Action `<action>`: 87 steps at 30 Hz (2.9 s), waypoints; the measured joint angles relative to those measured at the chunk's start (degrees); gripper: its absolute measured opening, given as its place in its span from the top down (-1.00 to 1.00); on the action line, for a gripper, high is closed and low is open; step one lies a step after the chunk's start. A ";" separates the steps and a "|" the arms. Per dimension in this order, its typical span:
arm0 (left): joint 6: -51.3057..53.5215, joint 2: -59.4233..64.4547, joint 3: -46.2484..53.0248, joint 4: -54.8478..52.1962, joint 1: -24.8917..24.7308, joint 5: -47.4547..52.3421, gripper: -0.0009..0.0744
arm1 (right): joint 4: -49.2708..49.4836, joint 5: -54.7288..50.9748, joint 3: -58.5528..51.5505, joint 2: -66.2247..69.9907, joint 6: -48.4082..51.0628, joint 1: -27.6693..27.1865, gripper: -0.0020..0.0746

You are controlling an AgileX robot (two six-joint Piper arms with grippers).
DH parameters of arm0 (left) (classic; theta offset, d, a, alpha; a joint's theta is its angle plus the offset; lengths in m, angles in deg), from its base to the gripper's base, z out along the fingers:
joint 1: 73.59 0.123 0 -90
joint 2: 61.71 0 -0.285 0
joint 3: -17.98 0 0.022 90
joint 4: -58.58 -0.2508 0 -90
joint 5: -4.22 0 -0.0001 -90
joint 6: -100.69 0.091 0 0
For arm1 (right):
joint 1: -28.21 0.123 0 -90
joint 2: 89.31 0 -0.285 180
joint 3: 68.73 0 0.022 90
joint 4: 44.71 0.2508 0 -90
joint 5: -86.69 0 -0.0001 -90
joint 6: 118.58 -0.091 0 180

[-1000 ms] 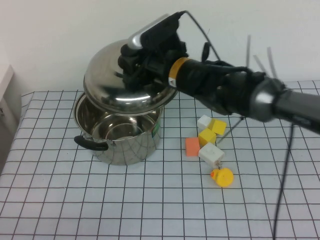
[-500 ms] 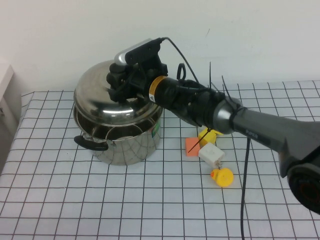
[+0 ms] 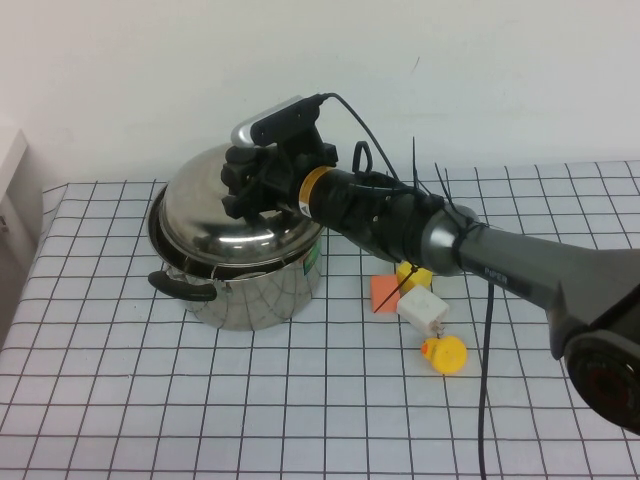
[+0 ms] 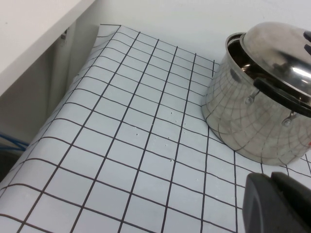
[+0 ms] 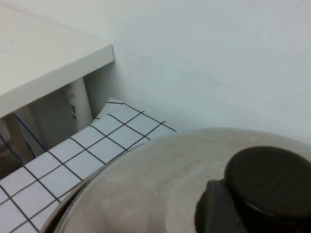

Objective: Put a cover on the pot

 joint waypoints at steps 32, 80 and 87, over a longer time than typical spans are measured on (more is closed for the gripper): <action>0.11 0.00 0.00 0.00 0.00 0.00 0.98 | -6.37 -0.80 3.05 0.00 0.12 1.61 0.04; -0.13 0.00 0.00 0.00 0.00 0.00 0.98 | -4.88 -26.93 -12.20 -36.59 3.17 1.02 0.91; -0.13 0.00 0.00 0.00 0.00 0.00 0.98 | -4.88 -15.53 -35.44 -55.31 3.88 1.02 0.95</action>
